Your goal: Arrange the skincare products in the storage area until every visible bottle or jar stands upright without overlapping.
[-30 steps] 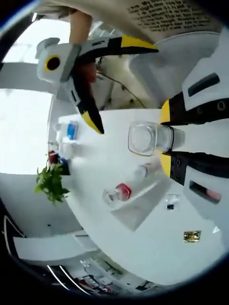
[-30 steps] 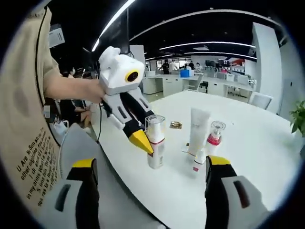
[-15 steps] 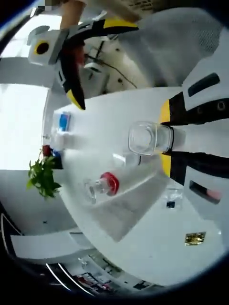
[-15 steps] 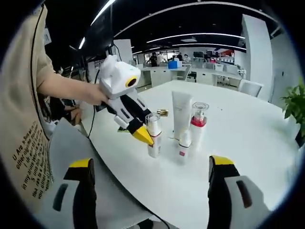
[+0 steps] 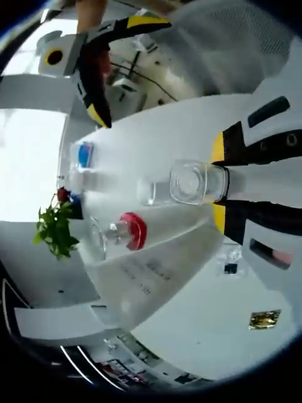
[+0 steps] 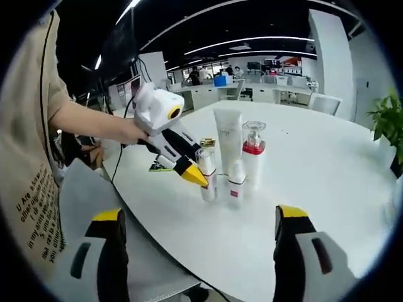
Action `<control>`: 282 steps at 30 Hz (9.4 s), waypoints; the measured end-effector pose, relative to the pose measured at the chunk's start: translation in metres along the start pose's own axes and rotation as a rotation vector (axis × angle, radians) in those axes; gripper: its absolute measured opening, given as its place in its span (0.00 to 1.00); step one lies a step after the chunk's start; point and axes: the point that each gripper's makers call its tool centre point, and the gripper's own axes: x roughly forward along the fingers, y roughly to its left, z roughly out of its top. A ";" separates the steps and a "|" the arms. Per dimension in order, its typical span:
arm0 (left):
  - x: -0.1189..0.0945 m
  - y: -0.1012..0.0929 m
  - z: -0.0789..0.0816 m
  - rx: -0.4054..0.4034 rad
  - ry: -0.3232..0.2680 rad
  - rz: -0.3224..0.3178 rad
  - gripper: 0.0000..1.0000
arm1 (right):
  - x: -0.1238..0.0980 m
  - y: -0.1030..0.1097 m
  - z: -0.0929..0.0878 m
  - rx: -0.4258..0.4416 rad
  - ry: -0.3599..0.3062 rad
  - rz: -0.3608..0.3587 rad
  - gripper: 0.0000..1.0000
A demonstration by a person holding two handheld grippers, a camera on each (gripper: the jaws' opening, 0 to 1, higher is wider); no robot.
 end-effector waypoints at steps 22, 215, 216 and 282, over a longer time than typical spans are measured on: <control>0.026 0.014 0.007 0.046 -0.040 -0.030 0.17 | 0.011 -0.007 -0.007 0.048 -0.010 -0.001 0.97; -0.134 0.115 -0.191 -1.024 0.136 0.832 0.97 | 0.027 0.050 -0.020 0.186 -0.027 -0.048 0.94; -0.134 0.117 -0.193 -1.026 0.144 0.840 0.97 | 0.028 0.050 -0.020 0.187 -0.025 -0.050 0.94; -0.117 0.088 -0.153 -0.816 -0.018 0.648 0.07 | 0.023 0.067 -0.009 0.180 -0.040 -0.043 0.92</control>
